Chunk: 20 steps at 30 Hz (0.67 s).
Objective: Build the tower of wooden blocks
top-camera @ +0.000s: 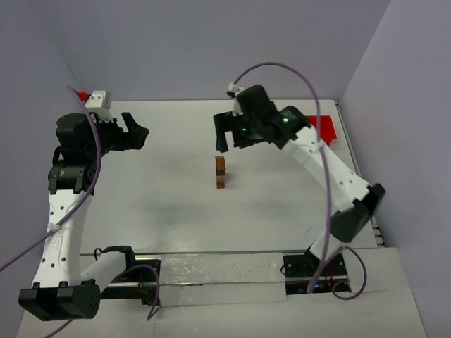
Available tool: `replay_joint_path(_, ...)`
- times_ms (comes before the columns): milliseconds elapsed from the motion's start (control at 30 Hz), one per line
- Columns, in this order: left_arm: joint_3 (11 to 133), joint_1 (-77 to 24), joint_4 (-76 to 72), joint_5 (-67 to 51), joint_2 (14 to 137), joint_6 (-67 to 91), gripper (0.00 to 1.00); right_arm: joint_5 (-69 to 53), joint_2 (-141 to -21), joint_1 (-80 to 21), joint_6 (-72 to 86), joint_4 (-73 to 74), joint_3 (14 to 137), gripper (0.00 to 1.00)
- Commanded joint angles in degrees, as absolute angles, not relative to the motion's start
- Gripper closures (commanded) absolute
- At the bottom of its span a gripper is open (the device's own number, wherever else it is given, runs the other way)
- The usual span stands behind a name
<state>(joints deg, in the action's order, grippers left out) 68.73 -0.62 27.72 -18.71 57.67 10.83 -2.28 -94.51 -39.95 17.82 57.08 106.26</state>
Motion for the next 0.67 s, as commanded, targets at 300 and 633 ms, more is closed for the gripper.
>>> replay_joint_path(300,60.3,-0.2,31.0,-14.4,56.4,1.2,0.01,5.2,-62.9,-10.4,7.2,39.9,69.3,0.0)
replay_joint_path(633,56.4,-0.2,32.1,-9.6,52.3,2.0,0.01,6.7,-51.2,-1.9,8.5,37.5,59.4,0.0)
